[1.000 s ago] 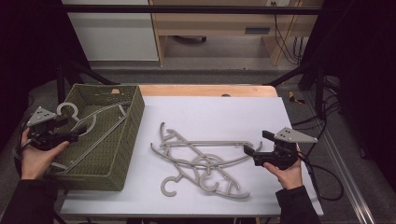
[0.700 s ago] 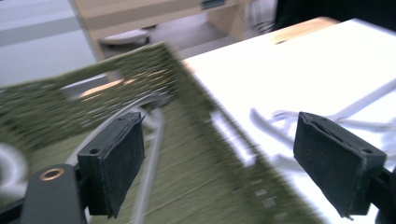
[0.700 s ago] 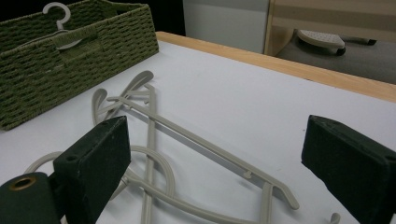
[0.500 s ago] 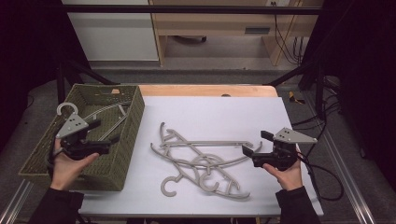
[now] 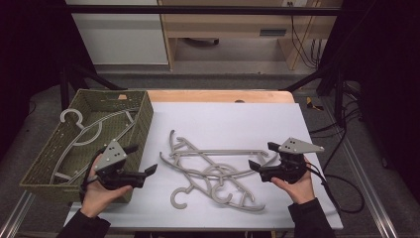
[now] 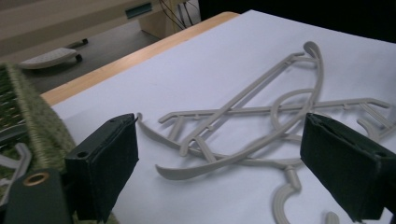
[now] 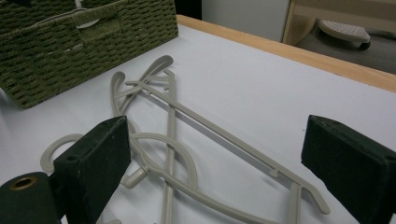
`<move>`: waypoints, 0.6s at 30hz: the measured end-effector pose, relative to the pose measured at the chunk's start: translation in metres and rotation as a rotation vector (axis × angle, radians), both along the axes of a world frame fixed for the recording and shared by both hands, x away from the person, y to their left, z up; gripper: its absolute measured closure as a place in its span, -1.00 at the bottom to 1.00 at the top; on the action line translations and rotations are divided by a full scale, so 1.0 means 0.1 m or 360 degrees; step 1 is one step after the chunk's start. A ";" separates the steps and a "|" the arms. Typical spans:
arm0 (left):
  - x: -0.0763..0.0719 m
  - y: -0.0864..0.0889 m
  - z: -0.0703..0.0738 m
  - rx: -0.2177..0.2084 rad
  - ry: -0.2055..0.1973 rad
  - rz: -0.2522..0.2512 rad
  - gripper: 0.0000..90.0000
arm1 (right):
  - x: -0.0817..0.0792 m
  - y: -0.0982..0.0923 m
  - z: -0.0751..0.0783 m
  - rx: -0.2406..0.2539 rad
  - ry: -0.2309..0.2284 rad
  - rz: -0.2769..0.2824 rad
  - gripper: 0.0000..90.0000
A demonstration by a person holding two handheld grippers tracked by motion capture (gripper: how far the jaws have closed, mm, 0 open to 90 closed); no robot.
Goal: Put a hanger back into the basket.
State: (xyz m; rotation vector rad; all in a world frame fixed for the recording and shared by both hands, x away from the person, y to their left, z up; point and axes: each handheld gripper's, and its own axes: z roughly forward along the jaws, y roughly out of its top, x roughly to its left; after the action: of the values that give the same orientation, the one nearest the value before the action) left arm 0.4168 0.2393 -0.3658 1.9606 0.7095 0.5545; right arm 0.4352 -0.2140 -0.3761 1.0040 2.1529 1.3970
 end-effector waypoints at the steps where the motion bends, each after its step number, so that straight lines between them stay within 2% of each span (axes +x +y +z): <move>1: -0.01 -0.03 -0.02 0.0007 0.0005 -0.0011 -0.76 | 0.00 0.02 -0.01 0.0001 0.0007 0.0000 -0.81; 7: -0.03 -0.24 -0.13 0.0053 0.0059 -0.0106 -0.75 | 0.00 0.03 -0.03 -0.0016 0.0016 0.0015 -0.82; 10: -0.01 -0.33 -0.22 0.0095 0.0090 -0.0136 -0.75 | 0.00 0.04 -0.03 -0.0017 0.0023 0.0012 -0.82; 18: 0.04 -0.52 -0.39 0.0158 0.0174 -0.0200 -0.74 | -0.01 0.00 -0.03 -0.0008 0.0017 0.0002 -0.82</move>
State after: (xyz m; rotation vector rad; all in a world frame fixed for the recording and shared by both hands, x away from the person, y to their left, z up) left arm 0.4207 0.1876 -0.4050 2.1246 0.6314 0.4153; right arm 0.4346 -0.2137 -0.3795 1.0111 2.1639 1.3890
